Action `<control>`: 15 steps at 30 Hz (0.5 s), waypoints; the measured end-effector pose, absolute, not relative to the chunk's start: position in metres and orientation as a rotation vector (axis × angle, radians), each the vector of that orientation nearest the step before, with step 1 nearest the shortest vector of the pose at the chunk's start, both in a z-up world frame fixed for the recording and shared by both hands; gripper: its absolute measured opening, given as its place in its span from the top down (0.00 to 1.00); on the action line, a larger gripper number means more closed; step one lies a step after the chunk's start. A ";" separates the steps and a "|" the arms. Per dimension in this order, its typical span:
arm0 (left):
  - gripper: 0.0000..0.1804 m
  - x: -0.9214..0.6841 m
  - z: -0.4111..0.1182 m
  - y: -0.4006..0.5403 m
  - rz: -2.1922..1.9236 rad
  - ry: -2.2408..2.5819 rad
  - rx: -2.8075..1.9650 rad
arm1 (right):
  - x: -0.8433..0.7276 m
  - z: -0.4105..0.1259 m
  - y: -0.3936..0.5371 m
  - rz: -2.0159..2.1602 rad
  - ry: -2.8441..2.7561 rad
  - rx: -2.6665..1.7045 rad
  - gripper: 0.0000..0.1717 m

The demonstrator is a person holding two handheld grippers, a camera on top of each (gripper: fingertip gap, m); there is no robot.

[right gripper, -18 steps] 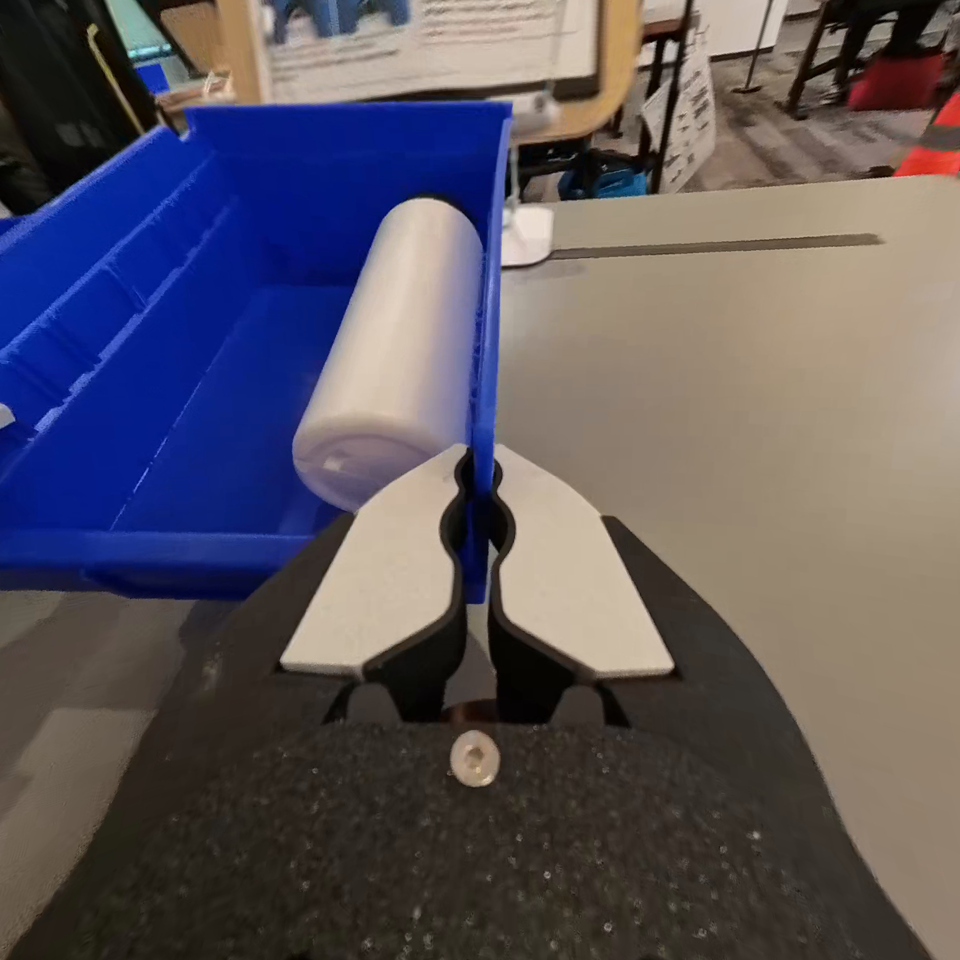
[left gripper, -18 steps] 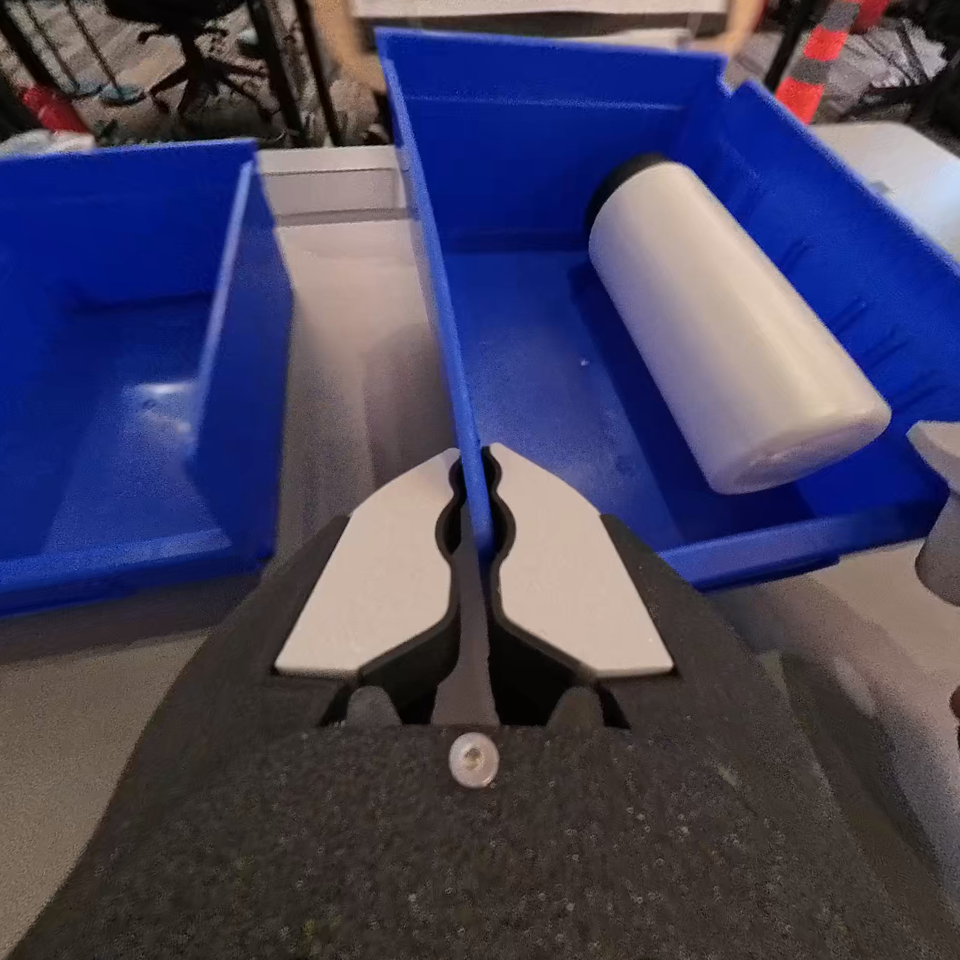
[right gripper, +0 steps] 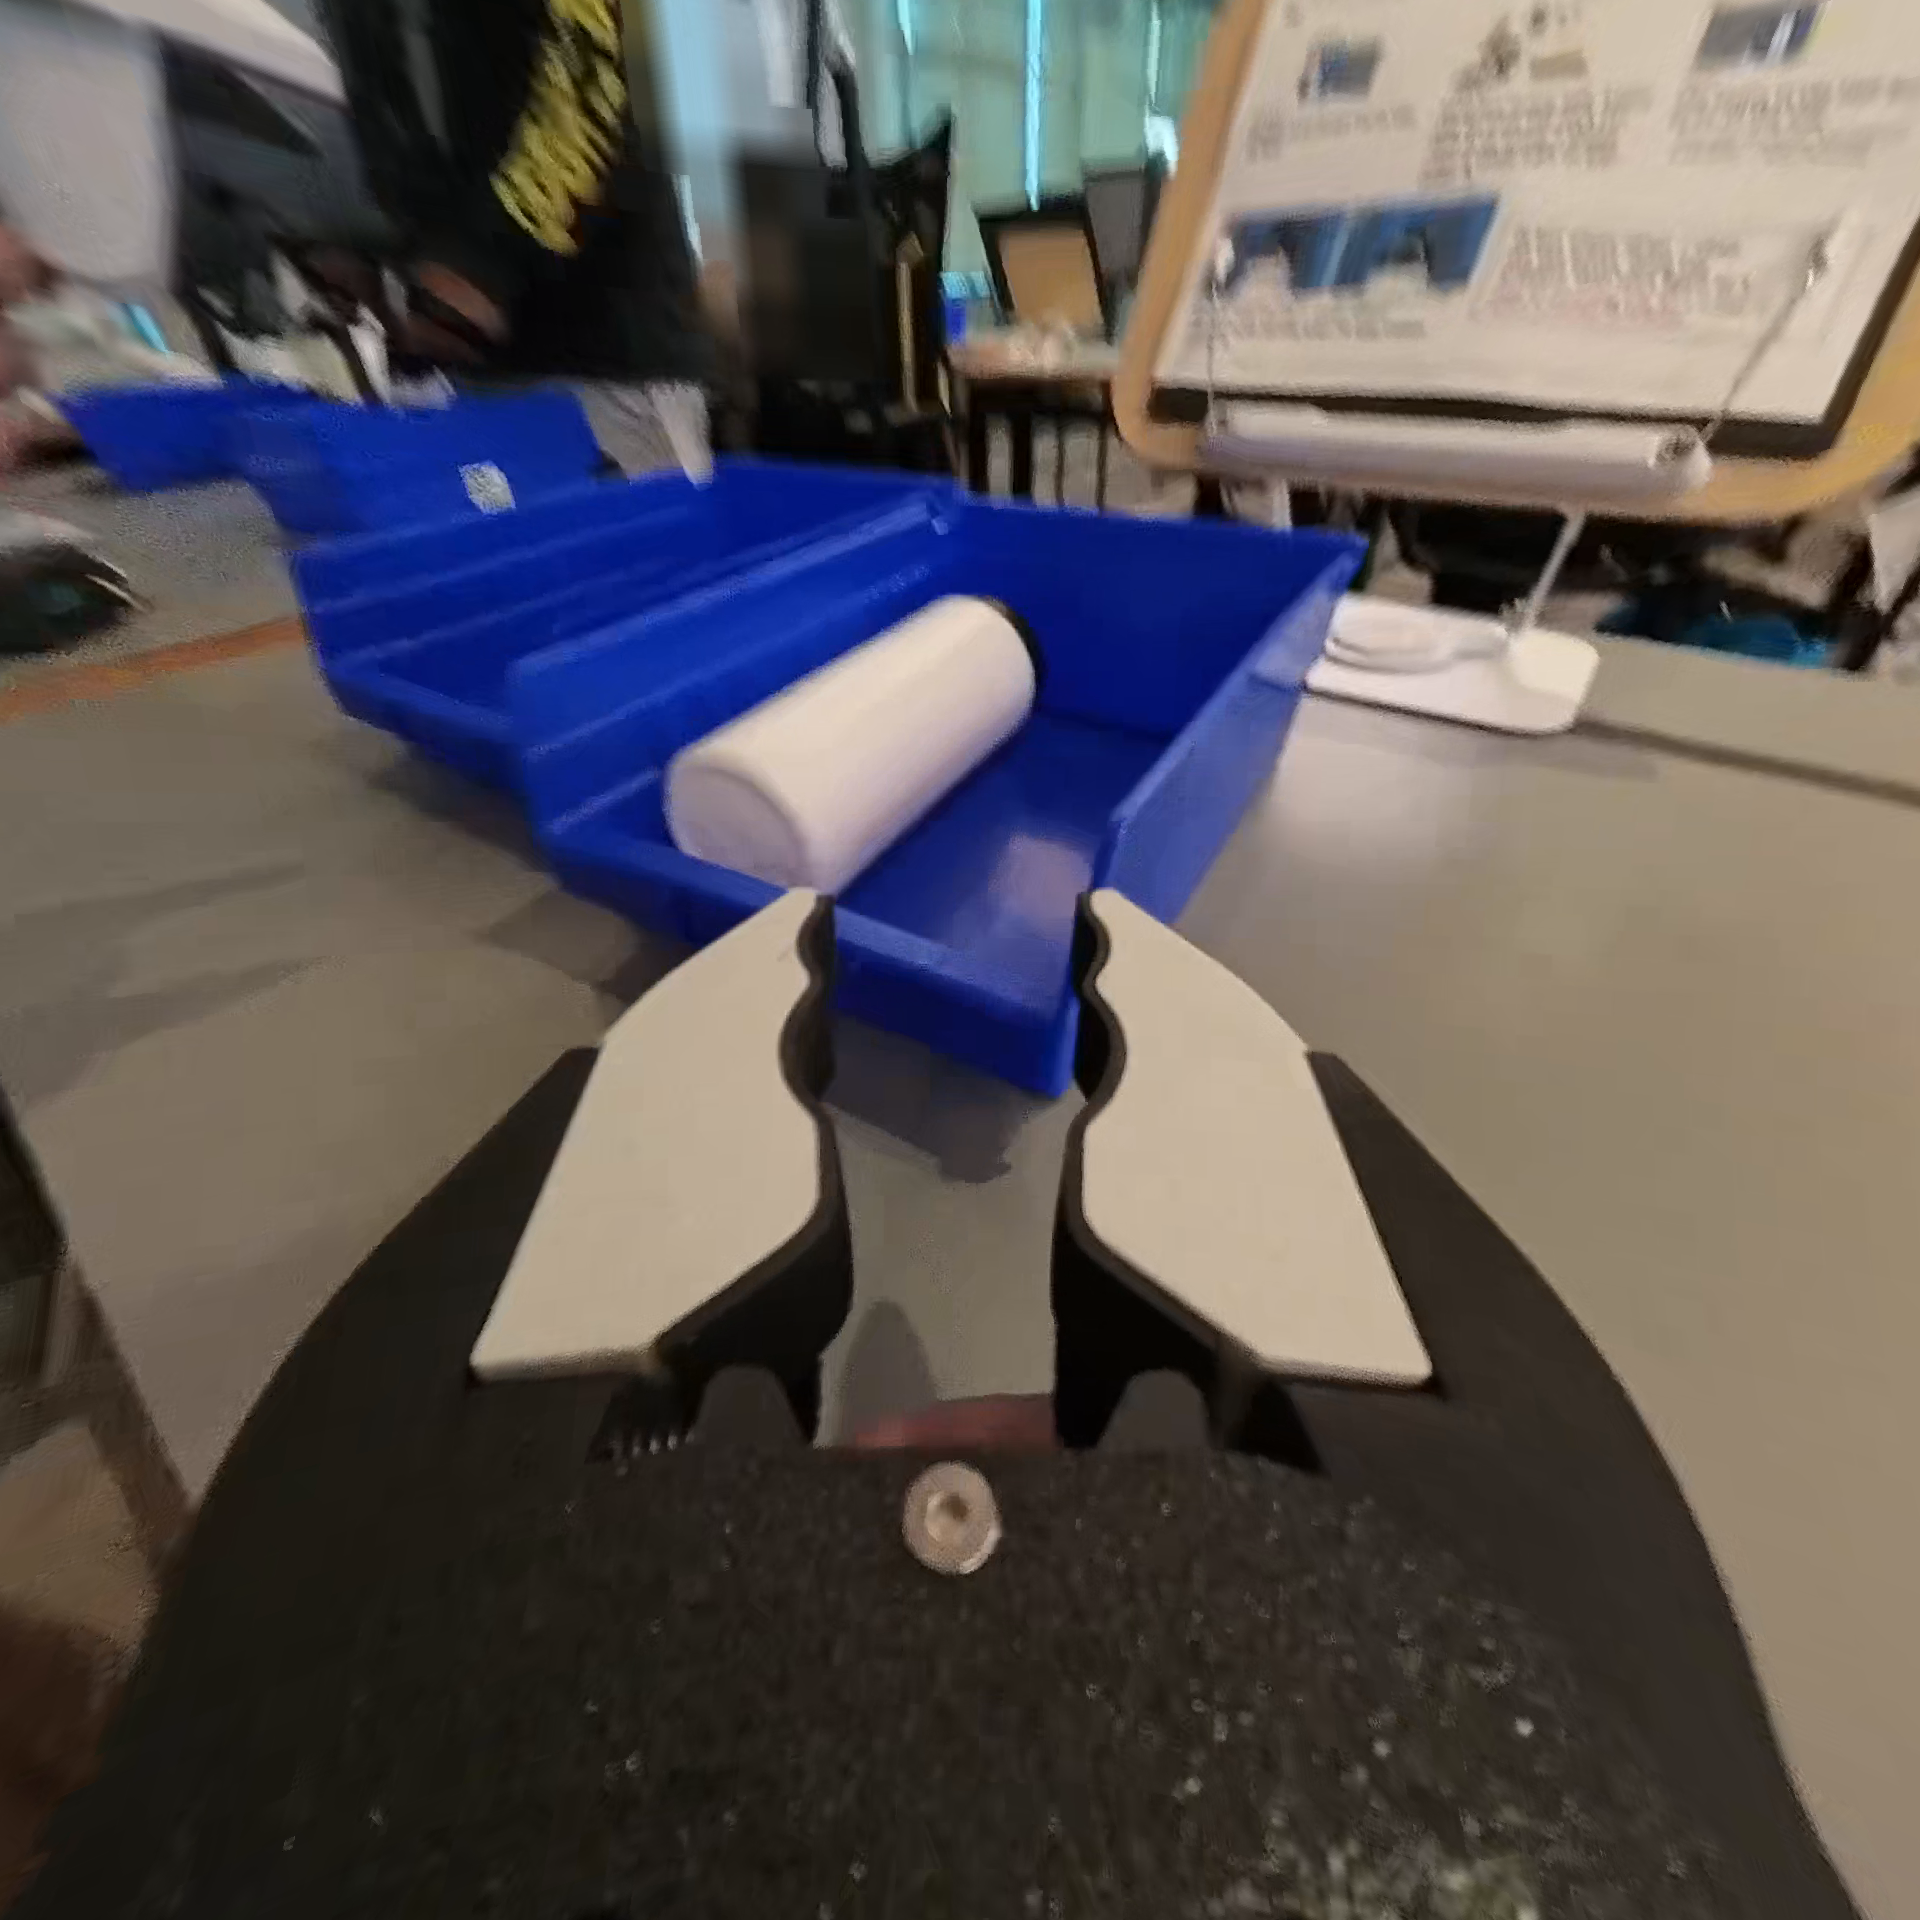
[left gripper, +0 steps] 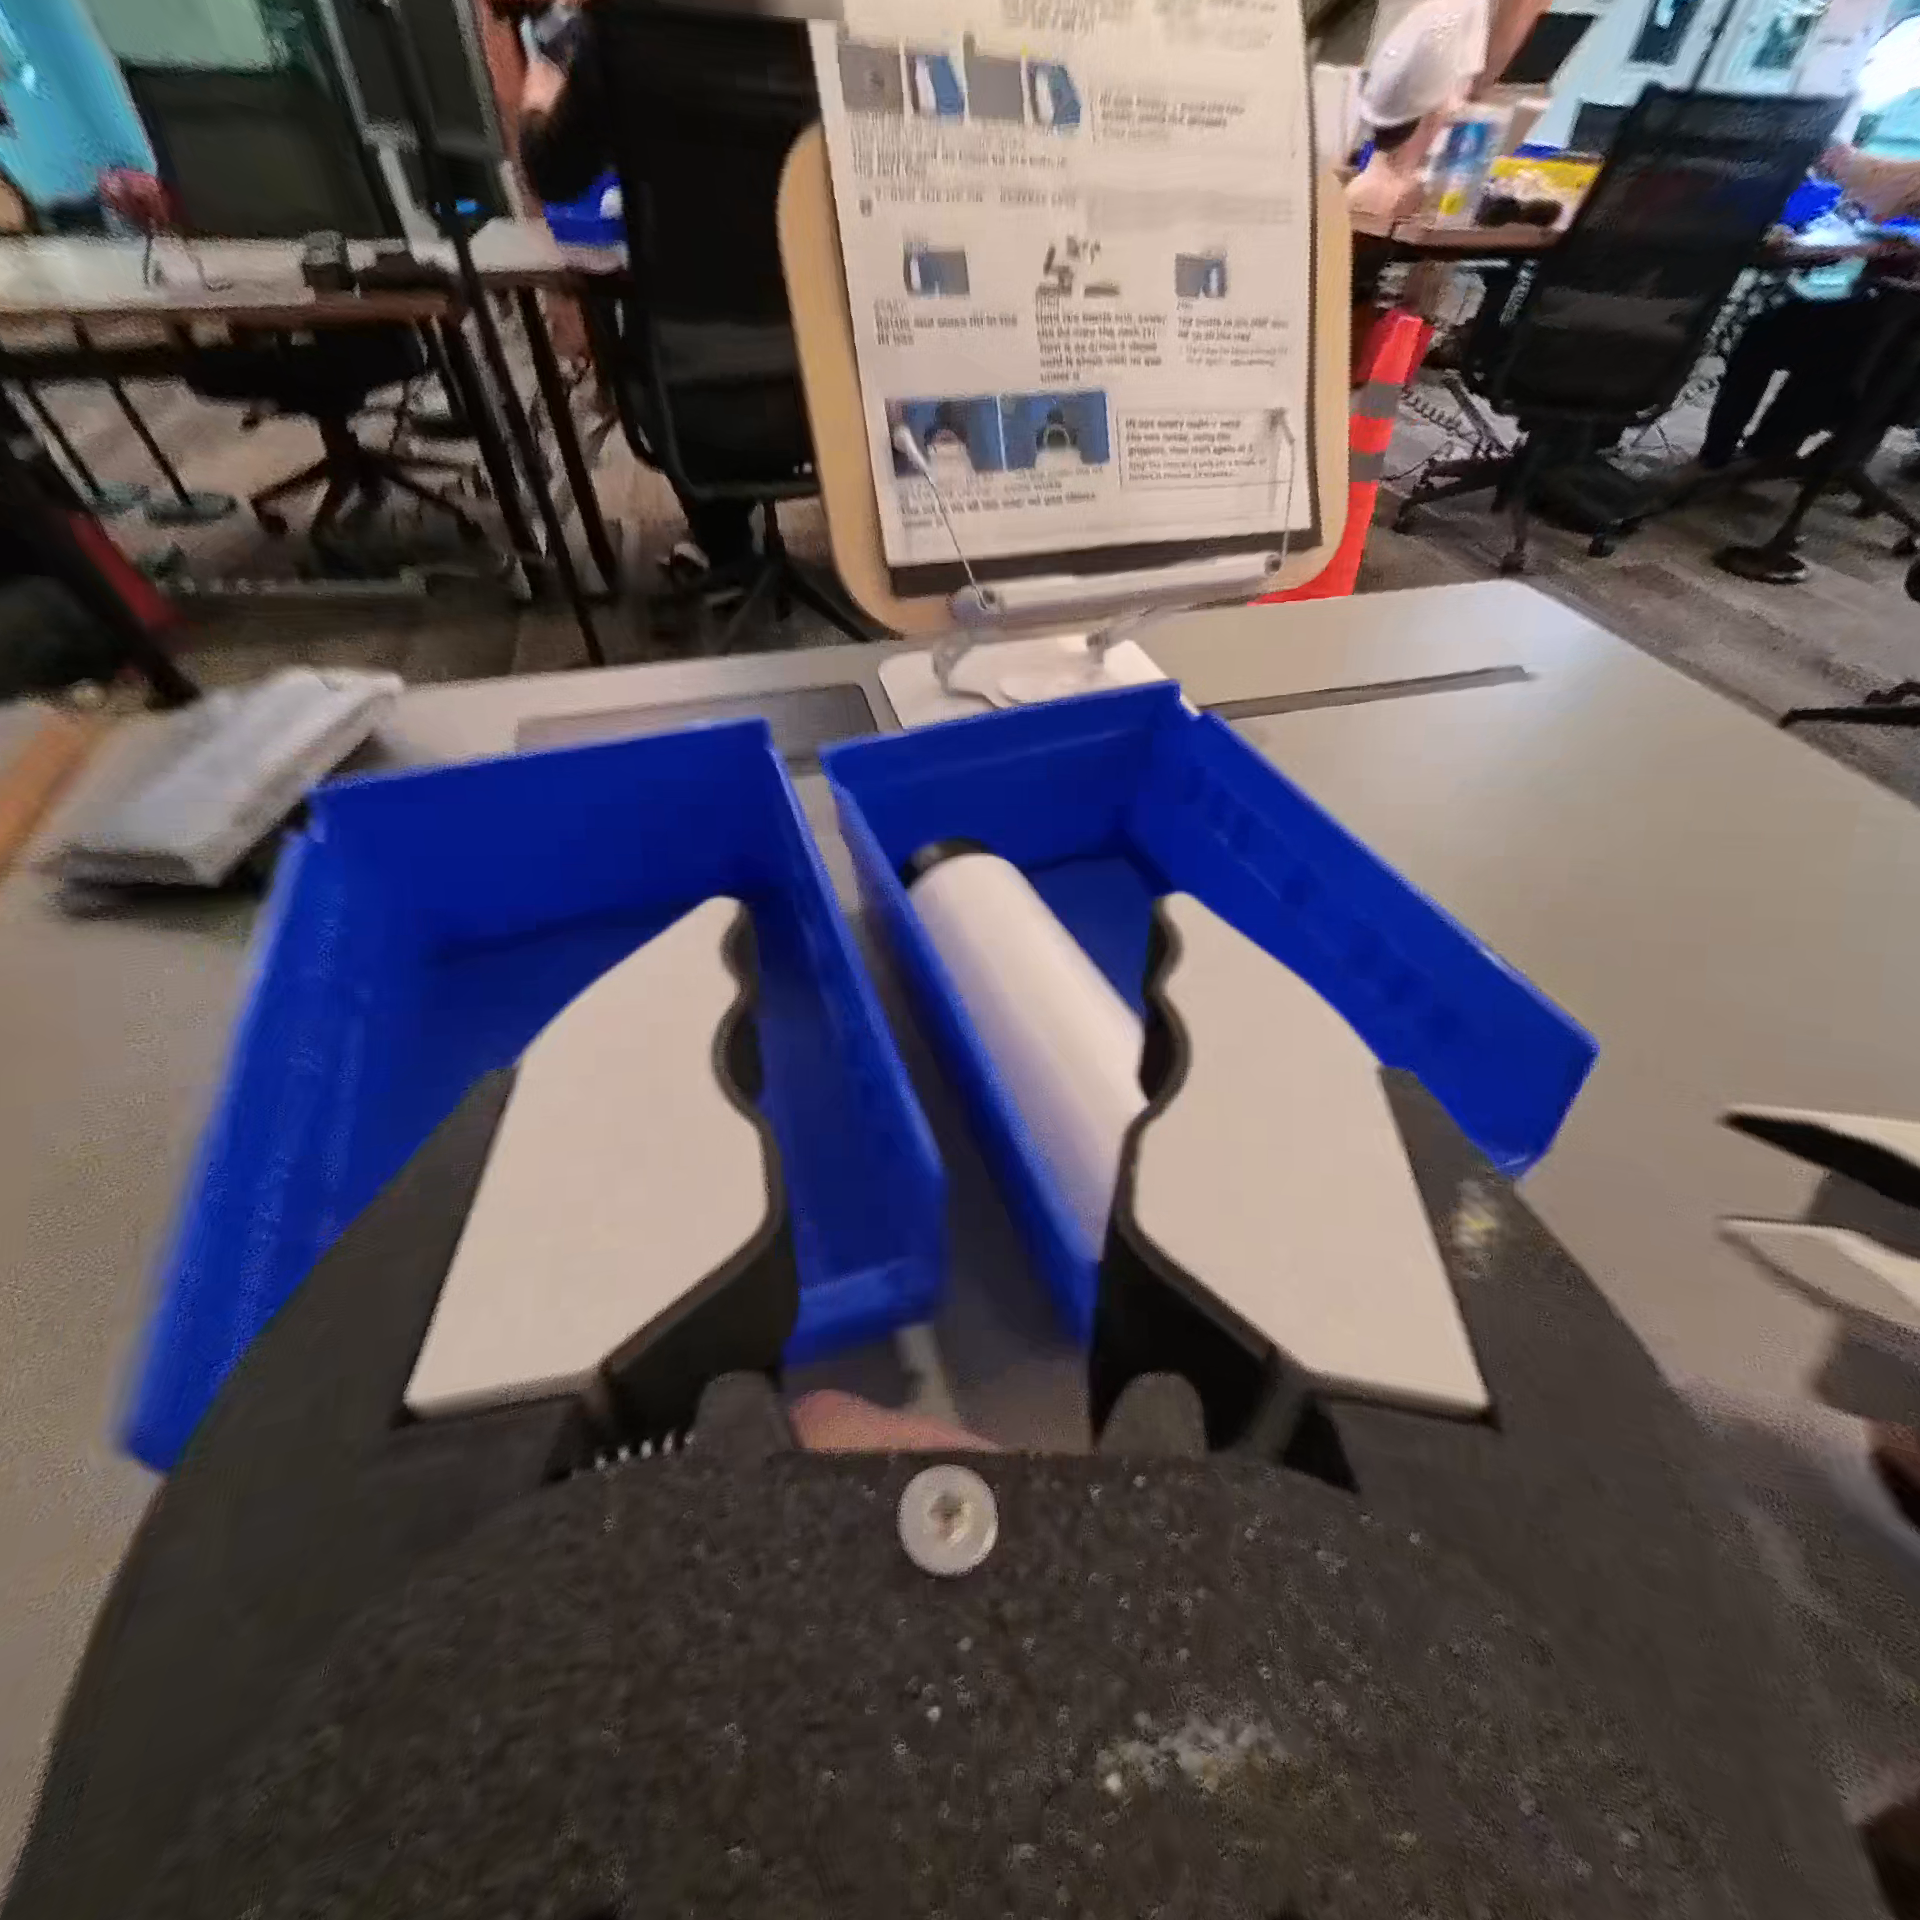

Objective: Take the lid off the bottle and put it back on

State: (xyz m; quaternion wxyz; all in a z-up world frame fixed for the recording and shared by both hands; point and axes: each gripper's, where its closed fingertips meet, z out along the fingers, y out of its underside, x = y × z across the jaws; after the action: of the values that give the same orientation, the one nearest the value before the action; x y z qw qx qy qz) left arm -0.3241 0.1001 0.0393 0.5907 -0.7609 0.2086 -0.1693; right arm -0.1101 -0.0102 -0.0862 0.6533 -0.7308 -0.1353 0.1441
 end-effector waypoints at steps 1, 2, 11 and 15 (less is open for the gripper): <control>0.67 -0.343 0.044 0.111 -0.362 0.484 -1.781 | -0.112 -0.078 -0.018 0.372 -0.307 -1.586 0.76; 0.65 -0.364 0.042 0.125 -0.326 0.461 -1.824 | -0.115 -0.065 -0.024 0.418 -0.306 -1.509 0.76; 0.60 -0.514 -0.087 0.188 -0.017 0.323 -2.142 | -0.148 -0.060 -0.038 0.470 -0.358 -1.468 0.68; 0.69 -0.509 -0.129 0.188 -0.185 0.337 -2.198 | -0.173 -0.070 -0.045 0.452 -0.430 -1.503 0.68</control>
State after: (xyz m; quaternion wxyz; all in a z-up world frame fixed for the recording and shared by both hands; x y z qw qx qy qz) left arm -0.5093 0.1881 -0.1290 0.4395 -0.8848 0.1357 -0.0743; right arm -0.1729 -0.0449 -0.0703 0.6867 -0.6713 -0.1923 0.2021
